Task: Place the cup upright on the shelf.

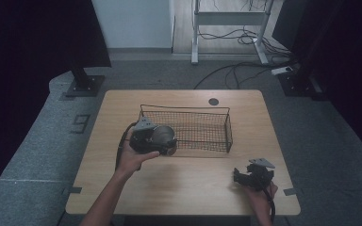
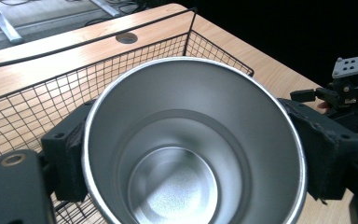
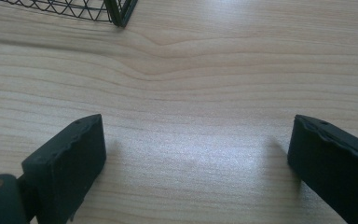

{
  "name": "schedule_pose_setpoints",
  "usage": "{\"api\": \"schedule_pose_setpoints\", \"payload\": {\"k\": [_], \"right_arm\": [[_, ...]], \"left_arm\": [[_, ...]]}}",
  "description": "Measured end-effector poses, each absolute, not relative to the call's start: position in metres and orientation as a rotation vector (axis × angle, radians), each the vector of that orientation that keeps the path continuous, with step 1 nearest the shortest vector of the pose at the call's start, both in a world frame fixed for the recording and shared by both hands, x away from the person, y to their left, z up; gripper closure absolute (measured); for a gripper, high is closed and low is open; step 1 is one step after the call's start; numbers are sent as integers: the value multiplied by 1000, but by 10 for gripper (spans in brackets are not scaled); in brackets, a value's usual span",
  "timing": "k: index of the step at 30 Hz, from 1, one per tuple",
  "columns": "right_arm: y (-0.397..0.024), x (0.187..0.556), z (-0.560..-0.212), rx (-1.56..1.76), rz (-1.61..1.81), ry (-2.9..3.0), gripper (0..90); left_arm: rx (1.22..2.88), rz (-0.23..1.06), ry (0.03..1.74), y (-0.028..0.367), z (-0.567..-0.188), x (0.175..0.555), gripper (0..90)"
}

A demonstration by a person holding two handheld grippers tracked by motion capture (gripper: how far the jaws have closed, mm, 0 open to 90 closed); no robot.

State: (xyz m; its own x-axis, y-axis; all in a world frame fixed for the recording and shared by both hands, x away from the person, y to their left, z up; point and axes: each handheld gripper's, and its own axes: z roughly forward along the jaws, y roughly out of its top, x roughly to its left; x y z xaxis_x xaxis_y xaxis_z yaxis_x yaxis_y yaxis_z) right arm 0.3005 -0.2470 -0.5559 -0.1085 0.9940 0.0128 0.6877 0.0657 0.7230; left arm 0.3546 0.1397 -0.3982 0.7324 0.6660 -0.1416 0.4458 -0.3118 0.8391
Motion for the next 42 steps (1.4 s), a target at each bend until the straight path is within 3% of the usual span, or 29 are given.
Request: {"api": "schedule_pose_setpoints", "payload": {"k": [42], "right_arm": [[-247, 300, -556, 1672, 802, 1846, 48]], "left_arm": [[1978, 300, 878, 133, -388, 387, 144]]}}
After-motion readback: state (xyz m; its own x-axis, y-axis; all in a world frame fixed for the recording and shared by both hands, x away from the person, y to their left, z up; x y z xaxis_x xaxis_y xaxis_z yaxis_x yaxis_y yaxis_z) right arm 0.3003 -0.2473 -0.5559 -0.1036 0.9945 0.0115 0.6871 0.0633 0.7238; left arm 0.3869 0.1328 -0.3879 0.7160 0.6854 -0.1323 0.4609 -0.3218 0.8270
